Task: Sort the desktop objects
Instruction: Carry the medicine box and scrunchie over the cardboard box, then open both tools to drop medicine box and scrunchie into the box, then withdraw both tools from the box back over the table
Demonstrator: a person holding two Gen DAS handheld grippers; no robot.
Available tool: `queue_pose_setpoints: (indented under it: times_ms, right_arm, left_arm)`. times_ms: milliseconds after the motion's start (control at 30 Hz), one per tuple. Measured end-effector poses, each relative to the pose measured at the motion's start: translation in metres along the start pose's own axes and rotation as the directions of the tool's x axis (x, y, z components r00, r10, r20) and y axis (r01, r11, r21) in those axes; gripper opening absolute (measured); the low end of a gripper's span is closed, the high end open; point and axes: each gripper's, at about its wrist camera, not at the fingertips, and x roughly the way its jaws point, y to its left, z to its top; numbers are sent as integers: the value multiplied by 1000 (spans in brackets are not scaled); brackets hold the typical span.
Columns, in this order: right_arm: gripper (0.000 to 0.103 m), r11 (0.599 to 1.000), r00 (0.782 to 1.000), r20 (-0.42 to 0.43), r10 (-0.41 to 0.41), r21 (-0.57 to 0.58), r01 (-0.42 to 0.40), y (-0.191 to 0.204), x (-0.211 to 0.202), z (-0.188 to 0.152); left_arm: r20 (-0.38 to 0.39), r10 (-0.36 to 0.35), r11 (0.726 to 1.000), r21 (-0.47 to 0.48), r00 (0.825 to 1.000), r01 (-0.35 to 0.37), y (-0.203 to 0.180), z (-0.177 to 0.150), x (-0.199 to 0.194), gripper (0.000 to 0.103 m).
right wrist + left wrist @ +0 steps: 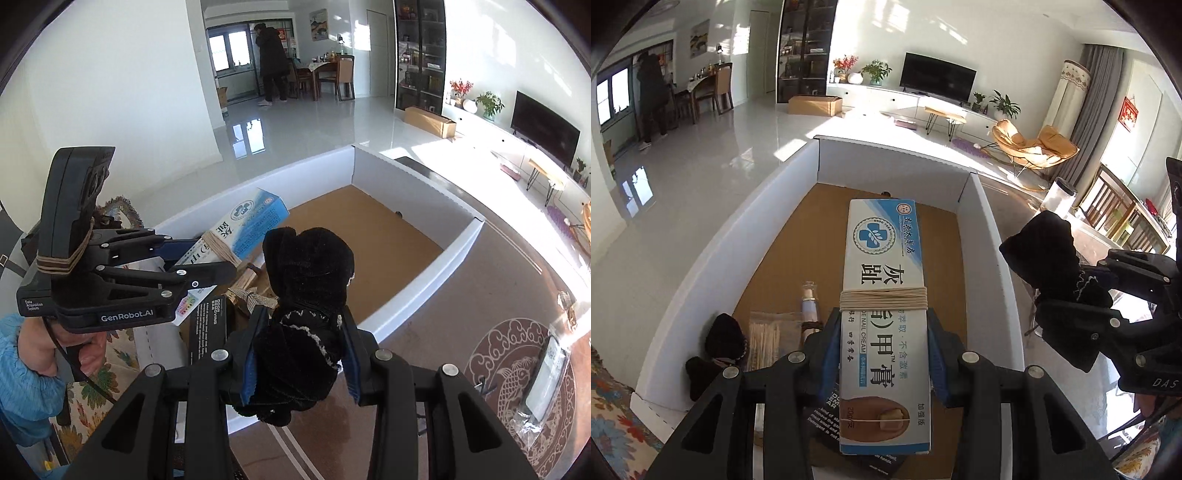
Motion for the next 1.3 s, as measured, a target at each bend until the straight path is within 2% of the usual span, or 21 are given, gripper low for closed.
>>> queue_pose_setpoints:
  times_ms: [133,267,300,333,400,433,467,567,667,733,800,900,967,1033,1100,1133,1167,1300]
  right_arm:
    - [39,1000,999,-34,-13,-21,12,9,43,16]
    - [42,999,997,-76,5,37,-2,0,82,17]
    - [45,999,996,-90,4,45,0,-2,91,15]
    - [54,999,995,-105,4,50,1,-4,99,14]
    - [62,999,994,-110,-4,53,10,-6,106,10]
    - [66,998,995,-98,-3,61,9,-7,106,9]
    - [69,997,997,-82,8,74,-2,-9,103,8]
    - [76,993,1000,-12,22,115,-21,-17,87,8]
    - [84,991,997,72,4,135,-14,-29,59,3]
    - [93,990,992,119,-37,142,20,-40,36,-8]
    - [97,987,984,152,-94,146,72,-58,16,-29]
    - [101,968,964,158,-212,168,185,-93,-11,-83]
    - [101,942,947,121,-297,199,270,-123,-29,-130]
    - [101,905,925,45,-378,226,359,-154,-39,-178]
    - [101,869,908,-42,-417,273,412,-185,-52,-224]
    - [101,851,901,-70,-429,302,429,-198,-59,-243]
    - [101,834,894,-90,-438,332,442,-209,-67,-260]
    - [101,779,882,-138,-450,423,463,-236,-83,-305]
  left_arm:
    - [-77,40,999,-10,996,-41,20,5,32,41]
    - [-176,72,997,-27,982,-78,28,2,65,43]
    - [-202,72,996,-44,977,-83,31,2,70,43]
    - [-212,74,995,-52,975,-87,31,2,71,44]
    - [-184,84,994,-48,979,-94,29,2,66,56]
    - [-173,94,994,-45,980,-103,28,2,64,72]
    - [-157,104,993,-39,982,-112,26,3,60,77]
    - [-126,132,991,-18,983,-135,22,0,56,77]
    - [-76,164,986,-1,984,-165,17,-1,48,77]
    - [-35,139,990,-11,990,-140,11,-5,36,77]
    - [11,101,995,6,995,-101,-6,-9,21,77]
    - [79,25,996,83,997,-31,-48,-19,-5,77]
    - [109,-49,989,144,993,33,-83,-27,-23,77]
    - [112,-134,972,206,985,109,-119,-38,-36,78]
    - [73,-201,950,256,977,176,-156,-48,-34,83]
    - [41,-226,939,274,973,206,-174,-55,-31,88]
    - [10,-243,929,290,970,230,-191,-62,-24,88]
    - [-102,-212,909,344,972,235,-243,-92,25,88]
